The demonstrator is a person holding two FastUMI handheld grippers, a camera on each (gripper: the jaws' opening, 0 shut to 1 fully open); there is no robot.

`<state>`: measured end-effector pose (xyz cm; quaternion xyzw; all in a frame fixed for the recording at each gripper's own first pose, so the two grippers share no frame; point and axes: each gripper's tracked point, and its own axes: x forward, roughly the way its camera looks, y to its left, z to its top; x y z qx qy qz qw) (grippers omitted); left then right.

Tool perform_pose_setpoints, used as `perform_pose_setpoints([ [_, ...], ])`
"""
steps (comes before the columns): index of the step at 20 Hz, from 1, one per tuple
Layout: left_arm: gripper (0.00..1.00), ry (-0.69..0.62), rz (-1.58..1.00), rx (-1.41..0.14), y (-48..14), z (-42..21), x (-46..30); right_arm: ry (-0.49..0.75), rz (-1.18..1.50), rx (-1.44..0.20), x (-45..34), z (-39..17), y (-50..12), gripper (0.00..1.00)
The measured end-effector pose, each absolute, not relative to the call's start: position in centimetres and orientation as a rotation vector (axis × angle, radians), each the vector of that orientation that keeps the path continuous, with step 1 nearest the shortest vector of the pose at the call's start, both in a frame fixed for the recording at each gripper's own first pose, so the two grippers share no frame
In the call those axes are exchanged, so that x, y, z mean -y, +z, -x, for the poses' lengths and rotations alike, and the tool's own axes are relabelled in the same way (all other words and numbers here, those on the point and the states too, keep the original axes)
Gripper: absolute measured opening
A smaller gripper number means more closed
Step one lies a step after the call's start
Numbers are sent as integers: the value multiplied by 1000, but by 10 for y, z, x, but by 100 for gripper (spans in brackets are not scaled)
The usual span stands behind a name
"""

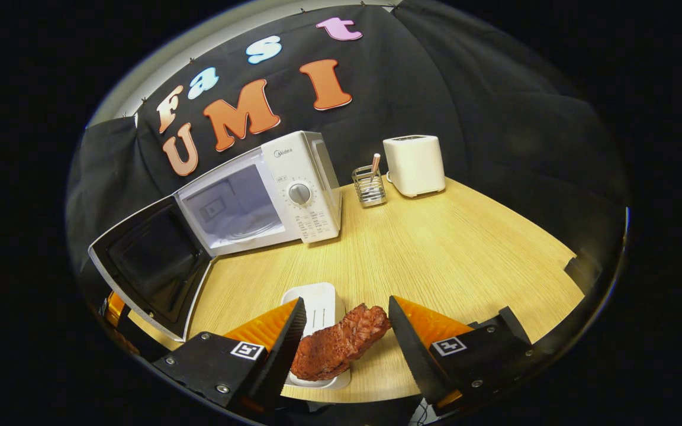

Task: Open the microwave oven with the left hand, put the food in, and close the microwave oven.

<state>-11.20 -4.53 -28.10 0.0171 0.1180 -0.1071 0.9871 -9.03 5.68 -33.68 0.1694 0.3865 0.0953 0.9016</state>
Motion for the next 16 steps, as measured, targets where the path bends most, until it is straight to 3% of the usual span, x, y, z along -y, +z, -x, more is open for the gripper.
perform_pose_setpoints([
  [3,7,-148,-67,-246,-284,109,13,186,-352,-797,-57,90,-335,84],
  [11,7,-215,-39,-239,-282,107,-13,149,-441,-847,-54,96,-343,67],
  [13,7,-226,-41,-241,-281,106,-20,134,-463,-857,-51,96,-344,61],
  [14,7,-230,-42,-242,-282,106,-24,120,-474,-867,-48,96,-346,54],
  [15,10,-236,-42,-246,-281,105,-28,116,-497,-879,-47,96,-347,42],
  [16,7,-245,-42,-247,-282,104,-30,106,-520,-886,-47,96,-348,43],
])
